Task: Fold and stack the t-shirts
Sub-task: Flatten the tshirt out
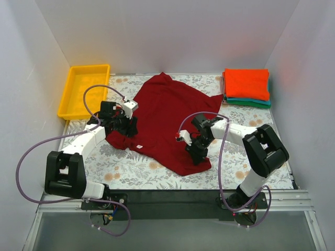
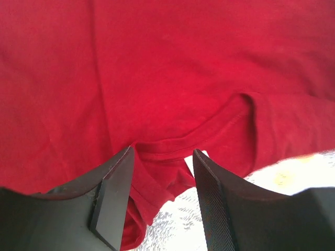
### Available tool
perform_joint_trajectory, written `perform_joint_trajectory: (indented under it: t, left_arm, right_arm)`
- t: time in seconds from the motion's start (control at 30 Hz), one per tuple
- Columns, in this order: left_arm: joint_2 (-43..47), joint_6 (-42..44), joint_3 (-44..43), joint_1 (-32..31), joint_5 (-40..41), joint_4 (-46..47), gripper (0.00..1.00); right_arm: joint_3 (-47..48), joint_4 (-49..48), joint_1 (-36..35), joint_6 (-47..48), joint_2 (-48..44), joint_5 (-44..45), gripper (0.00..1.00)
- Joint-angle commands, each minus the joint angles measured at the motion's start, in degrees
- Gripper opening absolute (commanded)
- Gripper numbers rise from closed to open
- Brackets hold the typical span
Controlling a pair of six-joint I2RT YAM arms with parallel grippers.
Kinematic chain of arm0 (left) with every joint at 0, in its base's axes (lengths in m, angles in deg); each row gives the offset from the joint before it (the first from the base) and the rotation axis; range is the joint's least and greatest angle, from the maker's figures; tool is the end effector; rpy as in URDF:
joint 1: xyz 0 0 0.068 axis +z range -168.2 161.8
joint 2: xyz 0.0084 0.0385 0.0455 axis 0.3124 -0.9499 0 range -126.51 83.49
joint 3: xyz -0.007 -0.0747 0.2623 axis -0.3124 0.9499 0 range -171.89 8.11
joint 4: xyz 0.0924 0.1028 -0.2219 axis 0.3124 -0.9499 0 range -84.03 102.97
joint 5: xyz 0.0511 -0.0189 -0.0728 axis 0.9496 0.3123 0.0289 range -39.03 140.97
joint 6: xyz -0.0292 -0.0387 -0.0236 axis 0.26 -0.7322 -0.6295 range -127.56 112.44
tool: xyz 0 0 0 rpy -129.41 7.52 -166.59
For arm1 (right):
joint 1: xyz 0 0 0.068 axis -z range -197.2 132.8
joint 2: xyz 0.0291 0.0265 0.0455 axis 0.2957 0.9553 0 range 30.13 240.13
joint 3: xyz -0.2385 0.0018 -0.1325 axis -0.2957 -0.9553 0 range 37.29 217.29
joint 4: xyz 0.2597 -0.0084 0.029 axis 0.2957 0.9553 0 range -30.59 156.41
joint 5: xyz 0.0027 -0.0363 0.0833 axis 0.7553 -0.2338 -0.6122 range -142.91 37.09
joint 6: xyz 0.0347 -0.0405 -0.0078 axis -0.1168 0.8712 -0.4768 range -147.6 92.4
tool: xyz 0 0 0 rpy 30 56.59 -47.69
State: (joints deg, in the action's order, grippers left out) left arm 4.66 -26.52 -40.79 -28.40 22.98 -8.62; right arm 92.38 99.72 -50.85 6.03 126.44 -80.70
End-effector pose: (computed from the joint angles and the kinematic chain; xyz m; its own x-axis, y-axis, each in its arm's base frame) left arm 0.2694 -0.0654 0.2197 -0.8727 -0.1345 -0.4693 0.1695 0.8180 -0.5497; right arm 0.2309 0.1736 0.1552 -0.3824 -0.8431 -0.3780 -0.9117 0.2779 0.3025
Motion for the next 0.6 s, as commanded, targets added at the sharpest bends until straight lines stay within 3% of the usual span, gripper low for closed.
perform_joint_trajectory:
  t: [0.0,0.23,0.37,0.57]
  left_arm:
    - [-3.2,-0.4,-1.6,2.3,3.6,-3.5,0.47]
    - [-10.7,1.7,-4.4,3.0,4.3,-4.8,0.45]
    - [-11.4,7.4,-5.3,3.0,2.5,-9.7,0.21]
    - [2.1,18.4,0.3,4.1,1.6,-16.3,0.01]
  right_arm:
    - [-2.6,0.1,-3.7,-0.2,-0.4,0.7,0.27]
    - [-3.9,2.2,-5.8,0.6,-3.1,2.6,0.24]
    - [-4.5,3.5,-9.9,0.7,-4.0,2.3,0.24]
    - [-1.7,6.2,-12.0,0.9,-3.0,-0.2,0.24]
